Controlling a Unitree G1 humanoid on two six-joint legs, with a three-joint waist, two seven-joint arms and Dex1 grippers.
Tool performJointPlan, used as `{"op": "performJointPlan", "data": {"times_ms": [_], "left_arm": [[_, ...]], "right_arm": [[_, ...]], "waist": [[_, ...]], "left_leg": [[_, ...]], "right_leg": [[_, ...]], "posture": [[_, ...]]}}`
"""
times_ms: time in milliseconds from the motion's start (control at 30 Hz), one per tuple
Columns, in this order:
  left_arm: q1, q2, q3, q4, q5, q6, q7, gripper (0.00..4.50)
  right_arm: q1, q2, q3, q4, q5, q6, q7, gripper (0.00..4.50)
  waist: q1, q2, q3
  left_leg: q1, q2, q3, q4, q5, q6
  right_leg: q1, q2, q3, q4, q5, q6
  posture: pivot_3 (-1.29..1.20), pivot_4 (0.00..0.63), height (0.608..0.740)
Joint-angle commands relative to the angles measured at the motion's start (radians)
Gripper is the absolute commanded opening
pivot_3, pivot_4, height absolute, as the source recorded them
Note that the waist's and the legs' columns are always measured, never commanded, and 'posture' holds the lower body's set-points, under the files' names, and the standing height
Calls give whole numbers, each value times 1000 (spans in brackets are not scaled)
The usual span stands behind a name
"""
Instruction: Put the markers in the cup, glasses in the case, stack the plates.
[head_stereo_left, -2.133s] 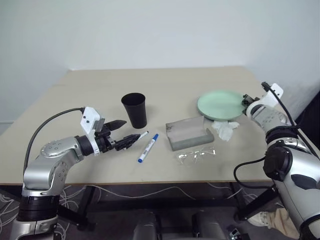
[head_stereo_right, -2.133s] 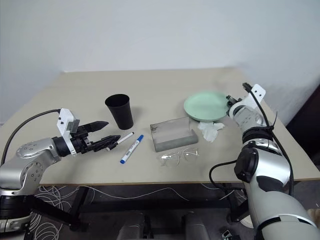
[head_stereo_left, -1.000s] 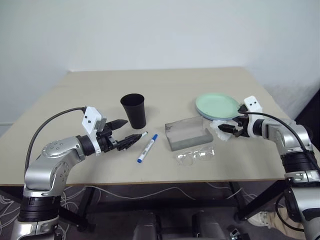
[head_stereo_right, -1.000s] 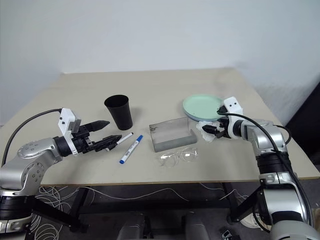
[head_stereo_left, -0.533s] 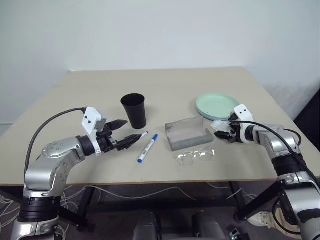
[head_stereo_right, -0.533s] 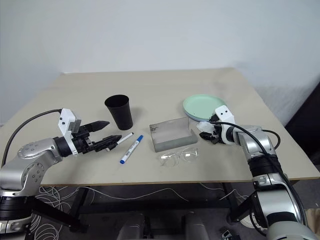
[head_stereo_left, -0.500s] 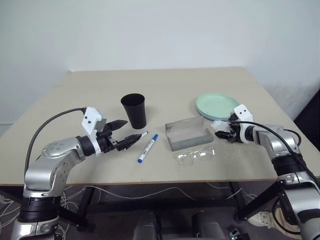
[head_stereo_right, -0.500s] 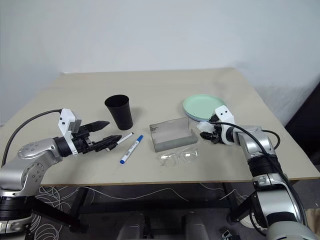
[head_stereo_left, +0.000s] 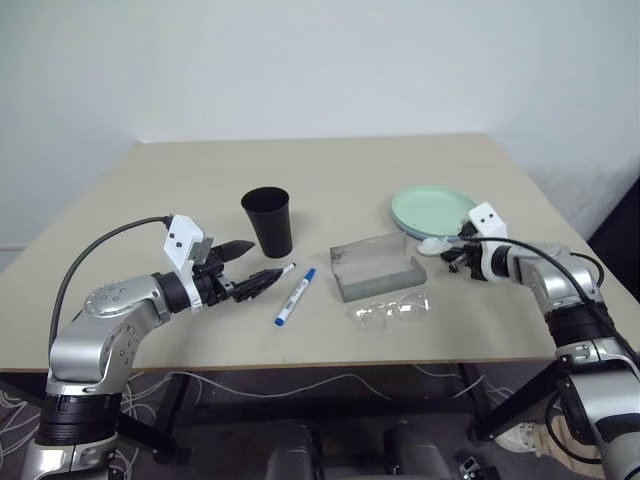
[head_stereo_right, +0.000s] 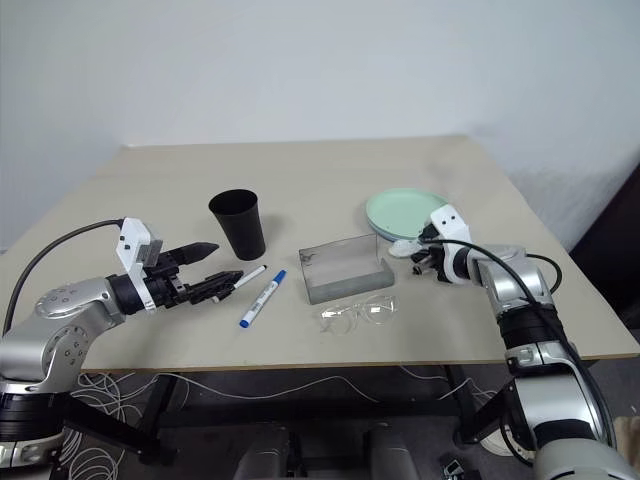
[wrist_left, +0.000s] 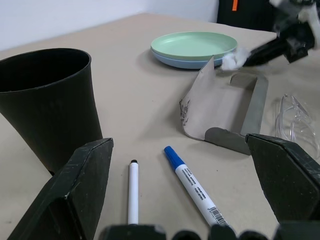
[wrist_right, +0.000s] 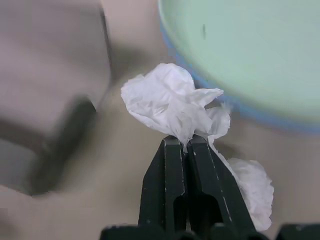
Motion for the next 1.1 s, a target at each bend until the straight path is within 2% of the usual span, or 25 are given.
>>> {"op": "performJointPlan", "data": {"times_ms": [33, 167, 433, 567, 900, 933, 1100], "left_arm": [[-35, 4, 17, -7, -4, -12, -1, 4500], [-40, -1, 11, -6, -2, -12, 2, 4500], [-35, -10, 7, -20, -1, -12, 9, 4500], [-25, -15, 8, -34, -2, -11, 16, 4500], [-45, -27, -24, -40, 15, -20, 27, 4500], [-61, -32, -41, -35, 24, -25, 27, 4500], [-178, -64, -154, -25, 49, 18, 19, 4500]], "right_arm": [[-119, 6, -78, -25, 64, 8, 12, 22], [-222, 68, -75, 154, 8, -97, -81, 22], [-379, 170, -65, 647, -118, -499, -254, 22], [-412, 183, -69, 768, -153, -618, -312, 888], [-431, 146, -70, 782, -198, -689, -300, 4325], [-431, 134, -74, 757, -192, -678, -273, 4478], [-353, 69, -67, 493, -148, -508, -68, 4478]], "waist": [[0, 0, 0], [-1, -1, 0], [1, -1, 0], [-4, -1, 0], [-5, 0, 0], [-3, 0, 0], [1, 0, 0]], "left_leg": [[0, 0, 0, 0, 0, 0], [1, 0, 0, -1, 0, 0], [-4, 0, 1, 1, 0, 0], [-8, -1, 3, 3, 0, 0], [-7, -1, 2, 4, 0, 0], [-7, -1, 2, 4, 0, 0], [-8, -2, 2, 3, 0, 0]], "right_leg": [[0, 0, 0, 0, 0, 0], [0, 1, -1, 0, 0, 0], [-3, -1, -3, 3, 1, 1], [-9, -4, -3, 7, 1, 1], [-10, -4, -3, 11, 1, 0], [-10, -4, -4, 11, 1, 0], [-8, -4, -4, 9, 1, 1]], "posture": [[0, 0, 612], [0, 0, 612], [0, 0, 612], [0, 0, 612], [0, 0, 612], [0, 0, 612], [0, 0, 612]]}}
